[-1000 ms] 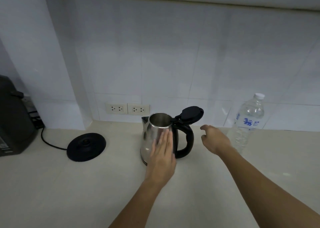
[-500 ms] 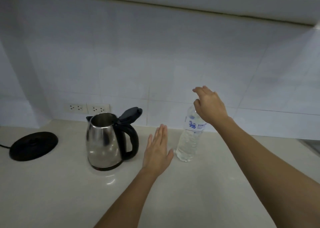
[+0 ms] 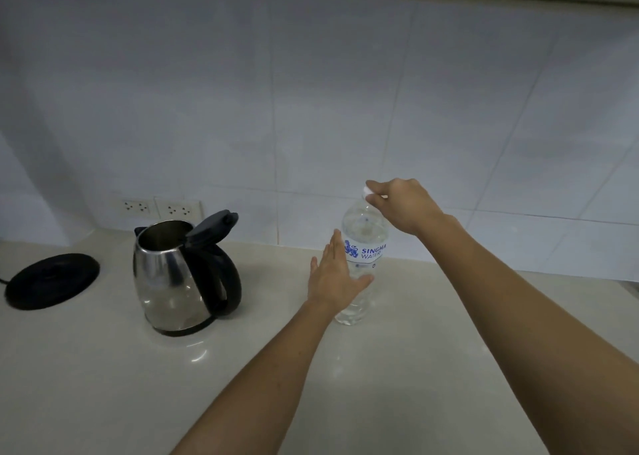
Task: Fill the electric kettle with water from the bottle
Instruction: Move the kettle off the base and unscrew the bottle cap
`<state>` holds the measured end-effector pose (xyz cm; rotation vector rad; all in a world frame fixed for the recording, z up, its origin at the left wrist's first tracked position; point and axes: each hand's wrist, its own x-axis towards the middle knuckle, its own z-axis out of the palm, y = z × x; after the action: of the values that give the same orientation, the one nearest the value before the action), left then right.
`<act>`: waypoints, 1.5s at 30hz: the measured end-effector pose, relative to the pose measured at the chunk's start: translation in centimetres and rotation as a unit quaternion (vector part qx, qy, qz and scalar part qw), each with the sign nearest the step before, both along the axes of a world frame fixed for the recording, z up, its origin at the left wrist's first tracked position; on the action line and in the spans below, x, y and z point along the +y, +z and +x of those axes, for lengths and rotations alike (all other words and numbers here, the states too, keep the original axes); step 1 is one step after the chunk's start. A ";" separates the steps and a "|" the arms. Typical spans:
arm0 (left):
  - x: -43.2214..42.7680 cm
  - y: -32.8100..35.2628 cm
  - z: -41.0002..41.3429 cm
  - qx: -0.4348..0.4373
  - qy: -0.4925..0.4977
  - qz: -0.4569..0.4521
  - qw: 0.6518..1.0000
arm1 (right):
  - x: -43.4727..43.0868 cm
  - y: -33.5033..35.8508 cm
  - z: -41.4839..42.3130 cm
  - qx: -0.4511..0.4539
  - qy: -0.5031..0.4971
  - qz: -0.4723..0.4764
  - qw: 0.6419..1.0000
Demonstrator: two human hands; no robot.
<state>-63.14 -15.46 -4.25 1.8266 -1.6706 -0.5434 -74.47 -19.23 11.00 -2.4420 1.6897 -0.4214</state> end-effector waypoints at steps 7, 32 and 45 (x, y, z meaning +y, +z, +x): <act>-1.3 -1.3 -1.4 0.104 0.055 -0.029 0.993 | -0.6 -0.9 0.0 -0.047 0.003 -0.033 0.998; 6.9 2.5 5.4 0.093 0.085 -0.120 0.985 | 6.4 2.3 6.2 -0.043 0.088 -0.138 0.986; 20.0 3.2 24.2 0.007 0.096 -0.141 0.985 | 17.5 2.2 23.8 -0.071 0.115 -0.128 0.982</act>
<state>-38.90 4.50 -1.08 1.7437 -1.4570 -0.2239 -50.66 -1.72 13.16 -2.6704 1.3494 -0.8036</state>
